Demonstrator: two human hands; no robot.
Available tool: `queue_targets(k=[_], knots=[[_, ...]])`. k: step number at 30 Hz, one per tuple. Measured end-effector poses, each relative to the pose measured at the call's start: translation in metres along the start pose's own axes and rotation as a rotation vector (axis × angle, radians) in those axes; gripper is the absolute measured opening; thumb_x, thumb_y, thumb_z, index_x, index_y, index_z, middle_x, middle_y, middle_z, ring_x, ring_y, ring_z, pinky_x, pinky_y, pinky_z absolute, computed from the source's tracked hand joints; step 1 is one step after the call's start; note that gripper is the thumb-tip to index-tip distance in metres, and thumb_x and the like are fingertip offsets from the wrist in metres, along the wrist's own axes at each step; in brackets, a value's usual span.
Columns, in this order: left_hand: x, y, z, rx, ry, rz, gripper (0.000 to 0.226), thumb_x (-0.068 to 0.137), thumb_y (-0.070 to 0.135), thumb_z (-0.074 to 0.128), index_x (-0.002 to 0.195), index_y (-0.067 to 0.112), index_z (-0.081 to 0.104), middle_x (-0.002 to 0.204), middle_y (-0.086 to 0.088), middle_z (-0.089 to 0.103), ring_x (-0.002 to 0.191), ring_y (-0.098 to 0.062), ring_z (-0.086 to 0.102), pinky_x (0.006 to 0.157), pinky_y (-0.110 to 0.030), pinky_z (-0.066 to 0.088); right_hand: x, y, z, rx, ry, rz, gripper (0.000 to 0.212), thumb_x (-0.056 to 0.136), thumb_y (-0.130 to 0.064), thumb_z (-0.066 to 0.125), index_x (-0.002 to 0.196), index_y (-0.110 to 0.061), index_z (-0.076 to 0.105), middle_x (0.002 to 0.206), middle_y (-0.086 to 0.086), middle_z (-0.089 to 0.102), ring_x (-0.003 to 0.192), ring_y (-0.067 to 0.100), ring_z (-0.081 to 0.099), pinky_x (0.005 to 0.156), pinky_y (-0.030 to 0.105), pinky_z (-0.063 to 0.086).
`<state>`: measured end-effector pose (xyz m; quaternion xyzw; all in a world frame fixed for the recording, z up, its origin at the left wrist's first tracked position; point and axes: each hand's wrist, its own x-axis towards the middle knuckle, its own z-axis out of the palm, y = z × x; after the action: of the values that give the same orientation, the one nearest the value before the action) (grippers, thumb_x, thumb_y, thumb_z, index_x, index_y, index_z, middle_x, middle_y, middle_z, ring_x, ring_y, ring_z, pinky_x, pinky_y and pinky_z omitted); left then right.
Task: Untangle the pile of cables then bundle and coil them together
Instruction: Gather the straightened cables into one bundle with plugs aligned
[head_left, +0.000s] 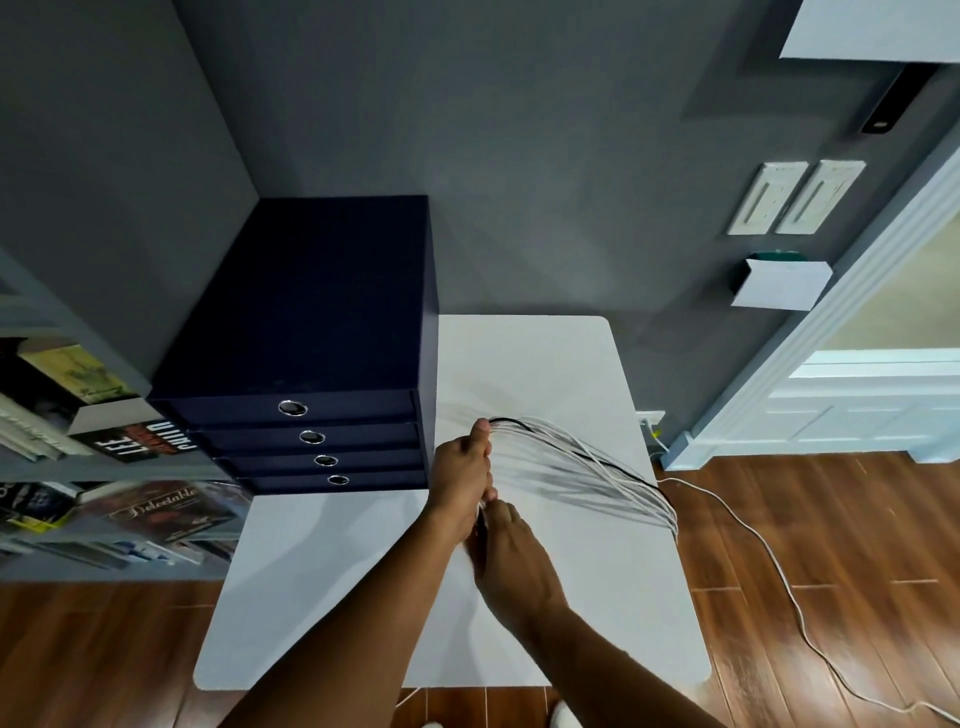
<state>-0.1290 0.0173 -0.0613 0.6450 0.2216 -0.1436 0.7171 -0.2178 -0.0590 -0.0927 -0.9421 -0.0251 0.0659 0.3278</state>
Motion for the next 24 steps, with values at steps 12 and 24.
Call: queue_targets(k=[12,24], knots=[[-0.002,0.000,-0.030,-0.052,-0.310,0.019,0.044,0.101,0.040,0.052,0.063,0.022,0.038,0.057,0.008,0.018,0.048,-0.011,0.012,0.046,-0.022,0.015,0.079,0.007,-0.148,0.670,0.107,-0.029,0.028,0.101,-0.027,0.054,0.088,-0.008,0.072,0.073,0.006,0.068,0.064,0.011,0.056,0.062,0.017,0.044],[-0.020,0.044,-0.054,0.134,-0.592,0.181,0.037,0.091,0.032,0.064,0.062,0.013,0.053,0.055,-0.001,0.023,0.044,-0.010,0.015,0.048,-0.027,0.011,0.117,0.012,-0.149,0.491,-1.121,0.156,0.069,0.069,-0.061,0.077,0.115,-0.010,0.070,0.109,0.012,0.069,0.084,0.028,0.067,0.070,0.030,0.051]])
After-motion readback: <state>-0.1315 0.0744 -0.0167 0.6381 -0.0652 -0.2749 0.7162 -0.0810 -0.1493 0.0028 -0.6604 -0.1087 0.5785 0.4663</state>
